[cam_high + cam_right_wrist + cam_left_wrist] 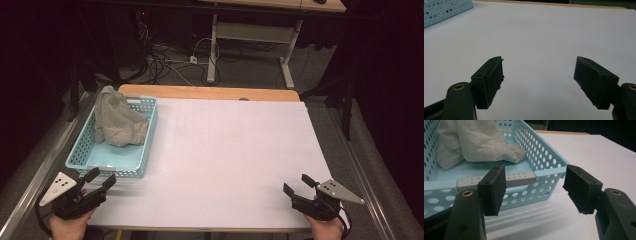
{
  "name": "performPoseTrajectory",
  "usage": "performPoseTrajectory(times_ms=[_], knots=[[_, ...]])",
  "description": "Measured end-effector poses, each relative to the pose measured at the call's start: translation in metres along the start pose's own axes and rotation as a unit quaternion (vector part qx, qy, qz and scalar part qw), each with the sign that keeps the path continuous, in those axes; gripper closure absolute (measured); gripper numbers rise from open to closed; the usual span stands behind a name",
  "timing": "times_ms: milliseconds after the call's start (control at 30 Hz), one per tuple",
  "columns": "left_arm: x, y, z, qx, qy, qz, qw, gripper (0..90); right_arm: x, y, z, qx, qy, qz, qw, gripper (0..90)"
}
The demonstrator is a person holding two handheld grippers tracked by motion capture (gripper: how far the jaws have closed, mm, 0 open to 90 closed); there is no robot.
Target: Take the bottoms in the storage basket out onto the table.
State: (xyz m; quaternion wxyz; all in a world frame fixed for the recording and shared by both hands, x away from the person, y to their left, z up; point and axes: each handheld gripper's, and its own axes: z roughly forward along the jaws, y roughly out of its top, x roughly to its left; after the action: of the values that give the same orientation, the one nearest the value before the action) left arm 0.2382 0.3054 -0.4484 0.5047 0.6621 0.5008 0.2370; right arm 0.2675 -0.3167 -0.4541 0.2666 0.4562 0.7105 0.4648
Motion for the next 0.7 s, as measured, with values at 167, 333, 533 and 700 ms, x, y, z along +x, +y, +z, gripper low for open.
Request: performPoseTrajectory(times_ms=[167,333,533,700], knots=[[-0.0012,0.0004,0.001,0.002,0.002,0.002,1.0,33.0,-0.0005,-0.0008,-0.0016,-0.001,0.0,0.001,1.0,24.1],[-0.0021,0.0003,0.0006,0.001,0.004,0.002,1.0,33.0,0.0,-0.0009,-0.0006,0.002,0.002,-0.002,1.0,24.1],[-0.0032,0.0008,0.0016,0.003,0.004,0.007,1.0,33.0,-0.0006,-0.0004,0.0002,0.002,0.007,-0.001,1.0,24.2],[-0.0031,0.0009,-0.0015,-0.004,0.003,0.009,0.9999,33.6,0.0022,0.0002,-0.0002,-0.001,0.013,-0.004,0.9999,24.0]])
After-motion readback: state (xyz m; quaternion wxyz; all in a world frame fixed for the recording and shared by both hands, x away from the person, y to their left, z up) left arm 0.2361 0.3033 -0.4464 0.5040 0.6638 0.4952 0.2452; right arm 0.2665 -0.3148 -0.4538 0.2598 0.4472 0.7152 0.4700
